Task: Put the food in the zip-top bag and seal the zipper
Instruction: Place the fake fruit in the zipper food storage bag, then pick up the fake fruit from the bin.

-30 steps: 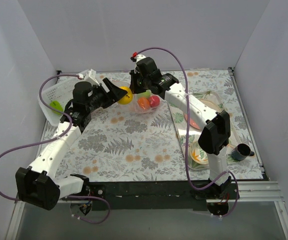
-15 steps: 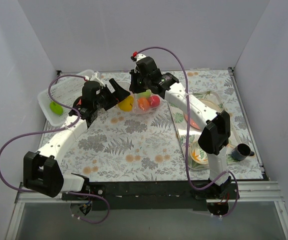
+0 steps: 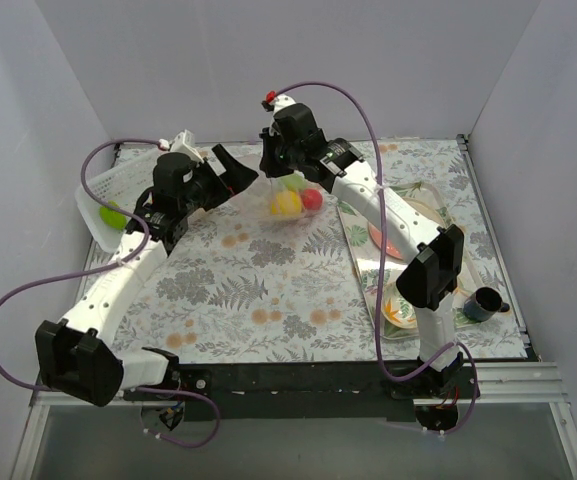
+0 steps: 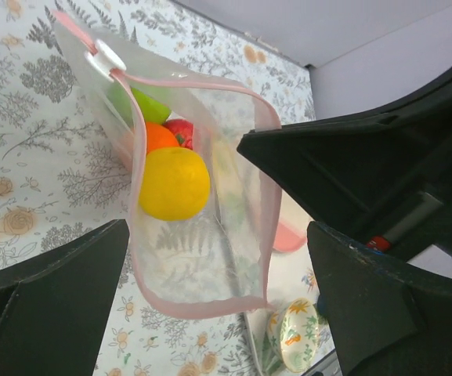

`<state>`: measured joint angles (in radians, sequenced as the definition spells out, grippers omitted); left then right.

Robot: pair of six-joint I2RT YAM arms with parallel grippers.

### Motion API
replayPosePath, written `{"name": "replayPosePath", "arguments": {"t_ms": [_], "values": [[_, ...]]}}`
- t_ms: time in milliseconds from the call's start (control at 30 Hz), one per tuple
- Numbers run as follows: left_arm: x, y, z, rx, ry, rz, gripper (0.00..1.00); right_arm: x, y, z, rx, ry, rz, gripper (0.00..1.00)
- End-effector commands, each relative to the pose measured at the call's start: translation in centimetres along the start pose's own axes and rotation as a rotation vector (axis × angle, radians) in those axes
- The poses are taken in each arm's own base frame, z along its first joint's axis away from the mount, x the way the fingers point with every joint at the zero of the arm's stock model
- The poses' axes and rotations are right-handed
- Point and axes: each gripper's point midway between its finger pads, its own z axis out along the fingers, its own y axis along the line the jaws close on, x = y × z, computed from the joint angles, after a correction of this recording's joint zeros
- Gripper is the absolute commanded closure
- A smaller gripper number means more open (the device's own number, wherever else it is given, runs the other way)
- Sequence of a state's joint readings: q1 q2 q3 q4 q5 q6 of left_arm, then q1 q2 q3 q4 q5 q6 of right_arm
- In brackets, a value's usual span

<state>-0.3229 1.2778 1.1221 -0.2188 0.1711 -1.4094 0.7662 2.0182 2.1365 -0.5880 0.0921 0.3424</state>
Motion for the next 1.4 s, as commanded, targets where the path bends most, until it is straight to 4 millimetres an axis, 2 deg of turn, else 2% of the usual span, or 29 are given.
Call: {"name": "replayPosePath", "arguments": {"t_ms": [0, 33, 67, 100, 133, 200, 300, 367, 400, 433, 467, 500, 533, 567, 600, 633, 700, 733, 833, 867, 933, 1000, 1067, 1100, 1133, 1233, 1367], "values": [[-4.9, -2.5, -4.4, -0.037, -0.160, 0.029, 0.02, -3.1, 0.3, -0.3, -0.012, -0.082, -0.015, 0.99], [-6.4, -1.3, -5.0, -0.118, -0.232, 0.029, 0.02, -2.9, 0.3, -0.2, -0.014, -0.078, -0.013, 0.99], [-6.4, -0.1, -5.5, -0.184, -0.235, 0.031, 0.02, -3.2, 0.6, -0.2, -0.031, -0.088, -0.012, 0.99], [-7.0, 0.6, -5.8, -0.226, -0.260, 0.033, 0.02, -2.4, 0.5, 0.1, -0.033, -0.072, -0.009, 0.99], [-8.3, 1.8, -6.4, -0.281, -0.302, 0.026, 0.02, -2.4, 0.6, 0.1, -0.040, -0.077, -0.007, 0.99], [-8.8, 3.7, -6.4, -0.334, -0.301, 0.009, 0.02, -2.4, 0.8, 0.2, -0.053, -0.079, -0.002, 0.99], [-10.6, 8.3, -6.4, -0.444, -0.325, -0.013, 0.02, -2.5, 1.2, -0.1, -0.070, -0.080, -0.005, 0.99], [-11.0, 10.7, -6.1, -0.504, -0.324, -0.027, 0.03, -2.4, 1.4, -0.3, -0.084, -0.078, -0.007, 0.99], [-10.9, 12.6, -5.5, -0.558, -0.311, -0.033, 0.04, -2.4, 1.5, -0.4, -0.089, -0.077, -0.006, 0.99], [-11.5, 14.6, -5.9, -0.609, -0.327, -0.050, 0.05, -2.1, 1.5, -0.3, -0.094, -0.072, -0.006, 0.99], [-11.6, 15.8, -5.7, -0.639, -0.326, -0.055, 0.08, -2.1, 1.8, -0.7, -0.107, -0.073, -0.007, 0.99], [-12.5, 19.0, -6.3, -0.731, -0.354, -0.081, 0.08, -2.2, 1.7, -0.9, -0.108, -0.079, -0.005, 0.99], [-12.6, 20.3, -6.3, -0.764, -0.354, -0.087, 0.09, -1.3, 1.6, -0.6, -0.107, -0.067, -0.006, 0.99], [-13.3, 21.2, -6.4, -0.788, -0.365, -0.087, 0.09, -1.5, 1.6, -1.2, -0.110, -0.077, -0.002, 0.99], [-14.4, 23.0, -7.4, -0.865, -0.403, -0.090, 0.09, -1.2, 2.1, -1.4, -0.141, -0.069, -0.002, 0.99], [-14.1, 24.9, -7.0, -0.913, -0.382, -0.096, 0.07, -1.1, 2.2, -1.3, -0.152, -0.075, 0.002, 0.99], [-15.3, 27.3, -7.5, -0.949, -0.392, -0.132, 0.02, 0.4, 2.3, -1.3, -0.167, -0.048, 0.008, 0.99], [-15.0, 28.7, -6.8, -0.956, -0.357, -0.140, 0.02, 0.8, 2.4, -1.3, -0.176, -0.041, 0.009, 0.99], [-16.1, 30.8, -6.5, -0.967, -0.340, -0.137, 0.02, 2.2, 2.4, -1.0, -0.195, -0.029, 0.013, 0.99], [-15.3, 32.5, -6.0, -1.000, -0.292, -0.136, 0.02, 2.1, 2.4, -1.1, -0.206, -0.041, 0.016, 0.99], [-16.0, 33.8, -6.0, -1.037, -0.286, -0.136, 0.02, 3.5, 2.4, -0.6, -0.215, -0.020, 0.025, 0.99], [-15.5, 35.8, -5.6, -1.090, -0.245, -0.136, 0.02, 4.1, 2.8, -0.6, -0.257, -0.018, 0.030, 0.99], [-16.3, 36.5, -5.6, -1.126, -0.253, -0.123, 0.02, 4.3, 3.5, -0.9, -0.302, -0.017, 0.039, 0.99], [-15.7, 37.6, -5.3, -1.155, -0.223, -0.113, 0.02, 4.3, 3.9, -0.9, -0.320, -0.025, 0.040, 0.99], [-16.6, 37.8, -5.3, -1.169, -0.237, -0.101, 0.02, 4.9, 3.8, -0.8, -0.326, -0.015, 0.042, 0.99], [-16.4, 39.7, -5.3, -1.239, -0.219, -0.070, 0.02, 5.8, 3.8, -0.8, -0.343, -0.005, 0.041, 0.99], [-17.3, 41.4, -5.6, -1.323, -0.257, -0.052, 0.02, 6.6, 3.8, -0.5, -0.356, 0.007, 0.032, 0.99]]}}
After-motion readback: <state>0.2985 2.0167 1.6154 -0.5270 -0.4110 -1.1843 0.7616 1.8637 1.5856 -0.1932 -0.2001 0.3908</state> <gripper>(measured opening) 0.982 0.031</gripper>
